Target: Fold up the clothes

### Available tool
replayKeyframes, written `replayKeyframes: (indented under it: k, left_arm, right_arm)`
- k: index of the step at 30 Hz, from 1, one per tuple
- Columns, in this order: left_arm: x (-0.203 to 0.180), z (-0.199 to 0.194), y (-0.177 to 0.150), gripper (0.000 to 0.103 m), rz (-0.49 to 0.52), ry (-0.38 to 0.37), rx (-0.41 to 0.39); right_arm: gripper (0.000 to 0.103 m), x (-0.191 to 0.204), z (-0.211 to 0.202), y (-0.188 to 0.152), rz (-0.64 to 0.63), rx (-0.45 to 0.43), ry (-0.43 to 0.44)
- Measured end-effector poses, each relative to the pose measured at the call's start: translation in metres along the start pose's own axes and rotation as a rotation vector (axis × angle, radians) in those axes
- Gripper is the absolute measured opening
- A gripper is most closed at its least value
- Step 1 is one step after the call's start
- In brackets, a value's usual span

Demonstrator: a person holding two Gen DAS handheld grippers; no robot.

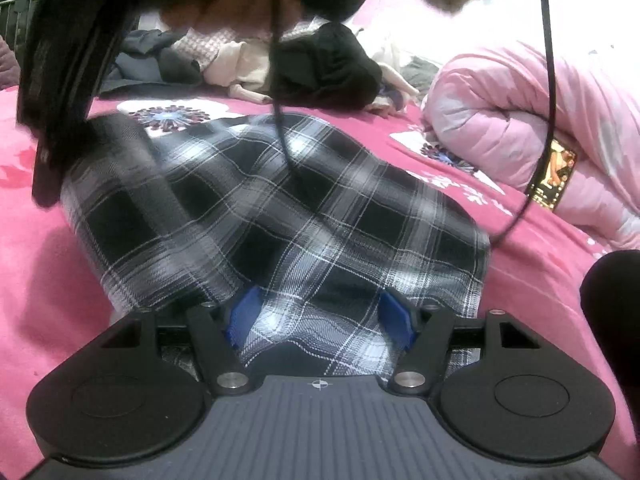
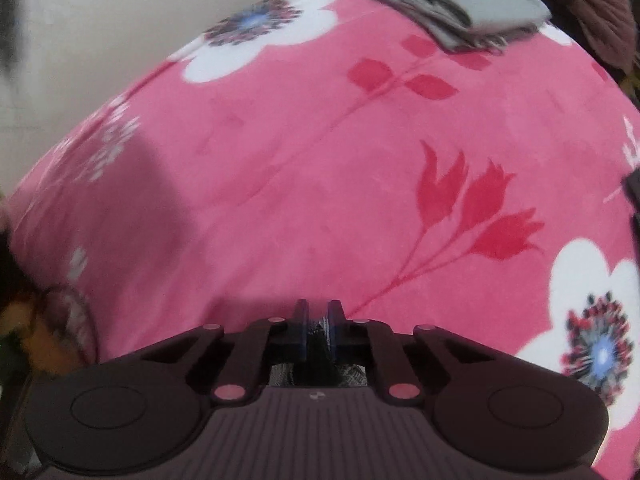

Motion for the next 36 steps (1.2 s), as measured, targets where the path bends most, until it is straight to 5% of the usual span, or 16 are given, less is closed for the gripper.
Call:
replayKeyframes:
  k: [1, 8, 12, 16, 19, 21, 25, 30, 36]
  left_arm:
    - [0.000, 0.000, 0.000, 0.066, 0.003, 0.000, 0.001]
    - [-0.001, -0.001, 0.000, 0.066, 0.009, 0.007, 0.002]
    - [-0.001, -0.001, 0.000, 0.066, 0.008, 0.006, 0.004]
    - [-0.001, -0.001, -0.001, 0.066, 0.018, 0.009, 0.008]
    - [-0.002, -0.003, -0.002, 0.067, 0.033, 0.024, 0.006]
    - [-0.003, -0.004, -0.002, 0.067, 0.043, 0.042, 0.005]
    - [-0.003, -0.007, 0.003, 0.067, 0.027, 0.069, 0.017]
    - [0.005, -0.030, 0.020, 0.067, -0.004, 0.071, -0.019]
    - [0.027, -0.033, 0.050, 0.067, -0.061, 0.124, -0.064]
  right_arm:
    - [0.000, -0.006, 0.008, 0.000, 0.031, -0.016, 0.001]
    - [0.004, -0.083, -0.012, 0.002, 0.443, -0.277, 0.021]
    - [0.004, -0.064, -0.070, -0.021, 0.325, -0.309, 0.132]
    - [0.004, -0.021, -0.066, -0.052, 0.134, -0.166, 0.199]
    - [0.002, -0.021, -0.022, -0.063, 0.118, -0.105, 0.077]
    - [0.000, -0.045, -0.009, -0.067, 0.258, -0.161, 0.027]
    - [0.006, -0.093, -0.059, -0.109, 0.534, -0.331, -0.142]
    - [0.006, -0.104, -0.151, -0.193, 0.631, -0.358, -0.334]
    - [0.009, -0.065, -0.145, -0.197, 0.501, -0.387, -0.235]
Point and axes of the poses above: each gripper's, at about its wrist camera, not at the fingertips, and z roughly the way its jaws point, x to its left, y to its top, the point moved 7 cm from there along z, roughly the way its jaws point, and after that the axes turned 11 degrees about -z, right-handed, at the moved point
